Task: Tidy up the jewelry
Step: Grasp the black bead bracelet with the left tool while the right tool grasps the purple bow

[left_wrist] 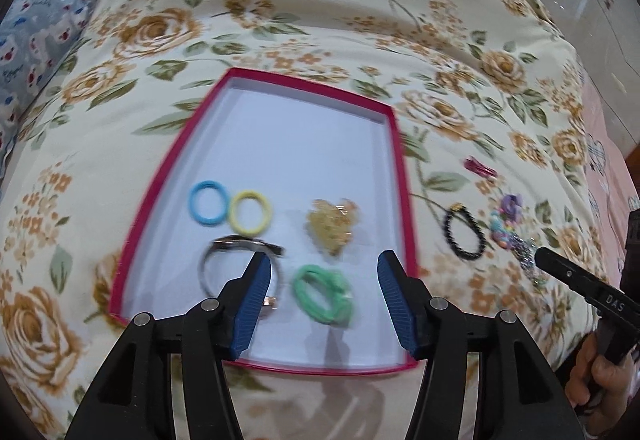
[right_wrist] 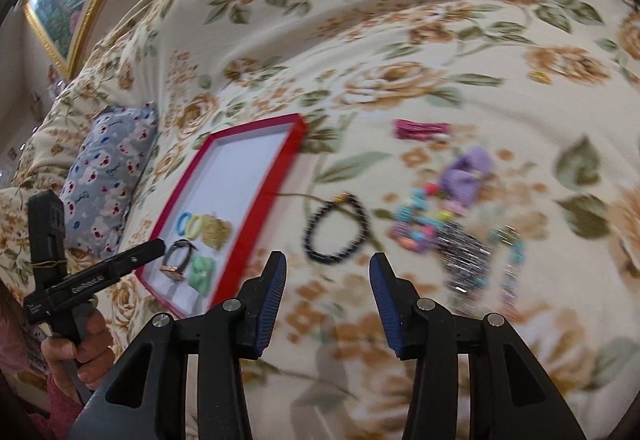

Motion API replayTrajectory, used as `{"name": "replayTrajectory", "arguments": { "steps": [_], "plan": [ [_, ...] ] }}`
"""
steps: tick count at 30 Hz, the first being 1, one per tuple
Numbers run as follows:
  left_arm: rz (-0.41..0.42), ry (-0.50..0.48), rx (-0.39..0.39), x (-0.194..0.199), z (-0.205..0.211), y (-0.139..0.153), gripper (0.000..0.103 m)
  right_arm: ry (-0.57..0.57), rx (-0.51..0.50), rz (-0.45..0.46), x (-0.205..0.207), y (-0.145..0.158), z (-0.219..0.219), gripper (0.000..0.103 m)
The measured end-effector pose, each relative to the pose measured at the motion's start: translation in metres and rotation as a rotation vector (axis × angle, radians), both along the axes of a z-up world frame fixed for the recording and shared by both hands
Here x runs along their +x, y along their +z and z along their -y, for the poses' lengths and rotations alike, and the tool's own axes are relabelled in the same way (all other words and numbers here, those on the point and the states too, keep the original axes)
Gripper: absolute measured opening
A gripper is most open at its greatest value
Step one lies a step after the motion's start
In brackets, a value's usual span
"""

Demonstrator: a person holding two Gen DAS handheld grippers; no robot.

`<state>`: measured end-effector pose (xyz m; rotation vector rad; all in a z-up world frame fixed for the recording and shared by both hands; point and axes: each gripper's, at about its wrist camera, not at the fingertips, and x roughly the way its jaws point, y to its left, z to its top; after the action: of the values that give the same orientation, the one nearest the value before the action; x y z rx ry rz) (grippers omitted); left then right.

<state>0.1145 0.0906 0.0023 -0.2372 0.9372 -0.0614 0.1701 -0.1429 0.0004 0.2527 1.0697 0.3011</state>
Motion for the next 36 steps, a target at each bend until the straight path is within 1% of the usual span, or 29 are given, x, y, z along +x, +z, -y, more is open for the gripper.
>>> {"name": "replayTrajectory", "arguments": {
  "steps": [11,18,30,36],
  "plan": [
    [-0.006,-0.122,0.019,0.010,0.050,0.000,0.056,-0.106,-0.025,0.001,-0.022,0.003,0.053,0.045],
    [-0.017,-0.172,0.044,0.024,0.077,-0.004,0.055,-0.146,-0.035,0.011,-0.024,0.005,0.072,0.045],
    [-0.027,-0.205,0.066,0.043,0.099,-0.010,0.054,-0.154,-0.034,0.004,-0.014,0.001,0.081,0.045],
    [-0.044,-0.223,0.078,0.059,0.110,-0.019,0.054,-0.146,-0.033,0.006,-0.002,-0.002,0.079,0.045]
  ]
}}
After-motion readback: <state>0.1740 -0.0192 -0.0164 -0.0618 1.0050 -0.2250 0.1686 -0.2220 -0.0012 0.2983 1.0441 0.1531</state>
